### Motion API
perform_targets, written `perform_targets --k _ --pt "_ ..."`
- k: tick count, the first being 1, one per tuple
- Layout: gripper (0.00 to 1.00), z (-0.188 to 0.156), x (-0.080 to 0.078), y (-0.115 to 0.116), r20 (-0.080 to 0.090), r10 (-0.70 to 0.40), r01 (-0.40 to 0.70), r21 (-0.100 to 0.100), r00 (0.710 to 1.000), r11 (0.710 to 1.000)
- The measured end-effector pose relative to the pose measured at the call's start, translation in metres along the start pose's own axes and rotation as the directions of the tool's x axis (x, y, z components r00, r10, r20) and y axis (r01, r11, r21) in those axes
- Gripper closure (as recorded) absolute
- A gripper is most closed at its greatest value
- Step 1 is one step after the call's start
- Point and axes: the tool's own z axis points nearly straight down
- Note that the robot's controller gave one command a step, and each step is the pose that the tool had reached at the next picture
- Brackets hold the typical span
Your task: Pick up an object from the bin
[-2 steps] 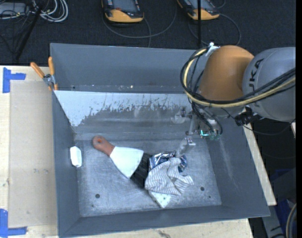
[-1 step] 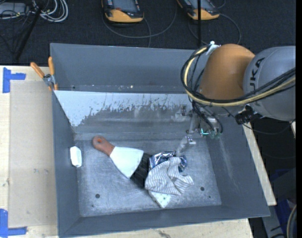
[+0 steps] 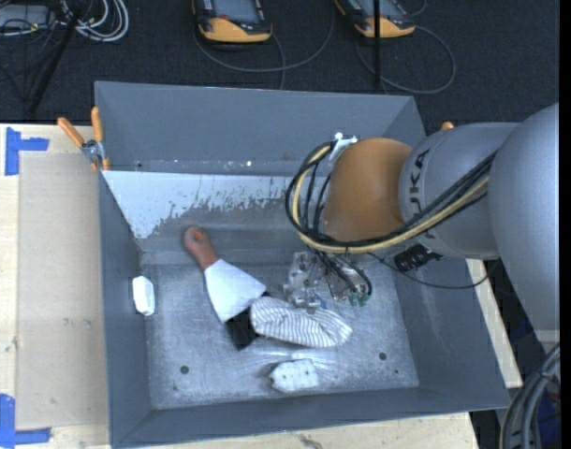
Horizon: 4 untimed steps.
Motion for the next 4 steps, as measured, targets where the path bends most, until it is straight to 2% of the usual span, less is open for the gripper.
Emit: perform_targets --k 1,2,3,4 --pt "1.0 0.0 0.0 0.0 0.001 0.0 0.0 0.0 1.0 1.0" --pt "1.0 -0.037 0.002 0.0 0.004 0.022 -0.021 -0.003 1.0 1.0" --pt "1.0 -0.058 0.0 0.0 0.018 0.016 -0.016 -0.002 1.0 1.0" --pt "1.0 -0.09 0.016 -0.007 -0.001 0.021 -0.021 -0.003 1.0 1.0"
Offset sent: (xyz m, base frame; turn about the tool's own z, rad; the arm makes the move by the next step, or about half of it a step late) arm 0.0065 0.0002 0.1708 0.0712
